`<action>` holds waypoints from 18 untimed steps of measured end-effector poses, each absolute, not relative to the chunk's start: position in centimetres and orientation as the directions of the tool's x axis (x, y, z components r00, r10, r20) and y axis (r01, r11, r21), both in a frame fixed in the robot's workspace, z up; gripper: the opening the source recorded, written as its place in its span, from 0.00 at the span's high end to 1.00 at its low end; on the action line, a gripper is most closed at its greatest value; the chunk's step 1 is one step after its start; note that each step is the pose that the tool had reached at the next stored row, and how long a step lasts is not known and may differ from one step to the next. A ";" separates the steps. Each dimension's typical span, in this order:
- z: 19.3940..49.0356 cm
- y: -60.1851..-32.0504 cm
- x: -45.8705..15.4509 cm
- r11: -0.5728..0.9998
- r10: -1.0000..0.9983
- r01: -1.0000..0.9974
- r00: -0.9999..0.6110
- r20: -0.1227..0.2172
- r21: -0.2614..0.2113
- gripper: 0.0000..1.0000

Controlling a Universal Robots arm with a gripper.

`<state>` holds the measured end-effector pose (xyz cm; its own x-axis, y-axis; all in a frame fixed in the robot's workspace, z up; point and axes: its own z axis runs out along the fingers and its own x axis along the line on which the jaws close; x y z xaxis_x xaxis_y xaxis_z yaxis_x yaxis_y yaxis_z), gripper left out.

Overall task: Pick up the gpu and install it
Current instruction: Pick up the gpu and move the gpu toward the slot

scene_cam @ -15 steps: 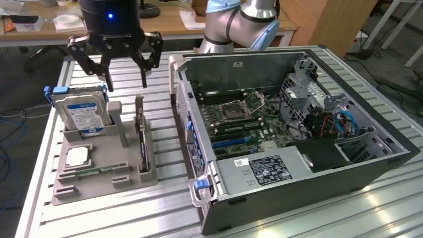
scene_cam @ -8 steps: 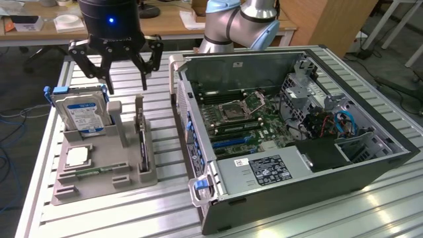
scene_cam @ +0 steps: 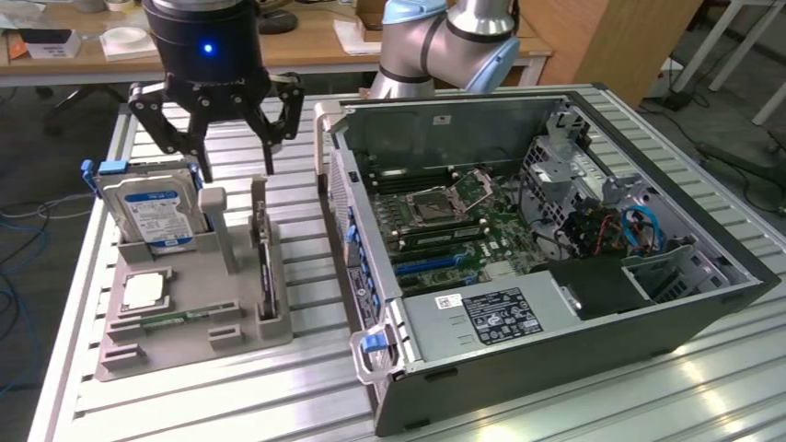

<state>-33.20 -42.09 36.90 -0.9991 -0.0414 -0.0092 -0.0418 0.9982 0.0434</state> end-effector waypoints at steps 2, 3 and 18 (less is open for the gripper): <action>36.8 -42.4 -33.2 0.998 -0.041 -0.042 -0.999 -0.009 0.043 0.35; 36.8 -42.5 -33.2 0.998 -0.040 -0.041 -0.999 -0.009 0.043 0.35; 36.0 -42.9 -33.2 0.999 -0.002 -0.002 -1.000 -0.009 0.043 0.35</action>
<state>-33.20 -42.88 35.99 -1.0000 -0.0020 -0.0093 -0.0024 0.9991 0.0435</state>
